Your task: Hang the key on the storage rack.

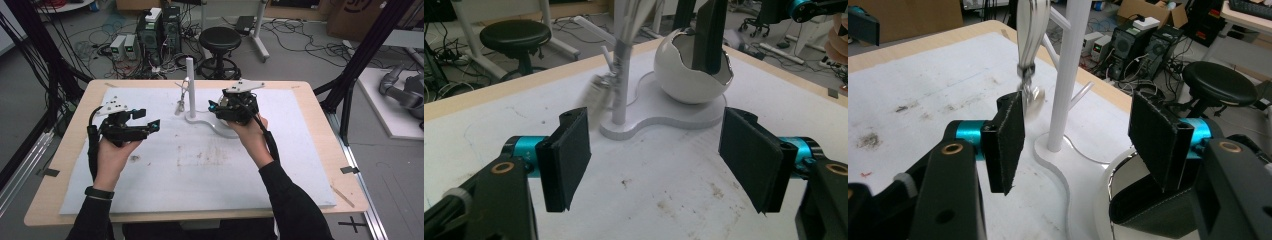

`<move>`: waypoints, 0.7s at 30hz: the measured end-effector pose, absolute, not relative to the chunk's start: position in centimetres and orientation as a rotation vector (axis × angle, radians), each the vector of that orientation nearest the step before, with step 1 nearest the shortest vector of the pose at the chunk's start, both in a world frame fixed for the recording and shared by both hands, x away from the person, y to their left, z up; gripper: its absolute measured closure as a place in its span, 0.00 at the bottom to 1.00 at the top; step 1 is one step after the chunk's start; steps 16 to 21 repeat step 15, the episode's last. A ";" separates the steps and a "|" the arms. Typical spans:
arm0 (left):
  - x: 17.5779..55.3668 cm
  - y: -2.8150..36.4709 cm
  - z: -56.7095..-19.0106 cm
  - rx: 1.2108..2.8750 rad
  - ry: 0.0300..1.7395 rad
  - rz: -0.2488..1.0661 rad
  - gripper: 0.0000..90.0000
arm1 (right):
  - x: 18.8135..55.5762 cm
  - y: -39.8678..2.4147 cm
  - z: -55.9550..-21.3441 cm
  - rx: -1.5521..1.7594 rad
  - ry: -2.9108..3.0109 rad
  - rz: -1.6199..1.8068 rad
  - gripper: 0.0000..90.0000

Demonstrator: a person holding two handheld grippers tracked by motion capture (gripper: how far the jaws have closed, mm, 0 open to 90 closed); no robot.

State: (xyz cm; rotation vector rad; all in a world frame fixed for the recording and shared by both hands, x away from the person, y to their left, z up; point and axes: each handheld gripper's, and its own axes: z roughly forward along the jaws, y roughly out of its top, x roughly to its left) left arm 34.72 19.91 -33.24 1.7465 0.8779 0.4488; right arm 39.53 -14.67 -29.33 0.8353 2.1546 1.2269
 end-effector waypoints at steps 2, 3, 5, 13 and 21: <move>34.7 19.9 -33.2 1.744 0.881 0.449 0.32 | 39.5 -14.6 -29.4 0.835 2.158 1.226 0.45; 34.7 19.9 -33.2 1.743 0.881 0.449 0.32 | 39.5 -14.6 -29.4 0.833 2.161 1.222 0.44; 34.7 20.0 -33.2 1.742 0.880 0.451 0.32 | 39.6 -14.6 -29.4 0.832 2.163 1.223 0.44; 34.6 20.0 -33.2 1.742 0.882 0.452 0.32 | 39.7 -14.8 -29.4 0.845 2.174 1.227 0.41; 34.6 20.0 -33.2 1.743 0.881 0.453 0.32 | 39.7 -14.9 -29.5 0.846 2.177 1.235 0.40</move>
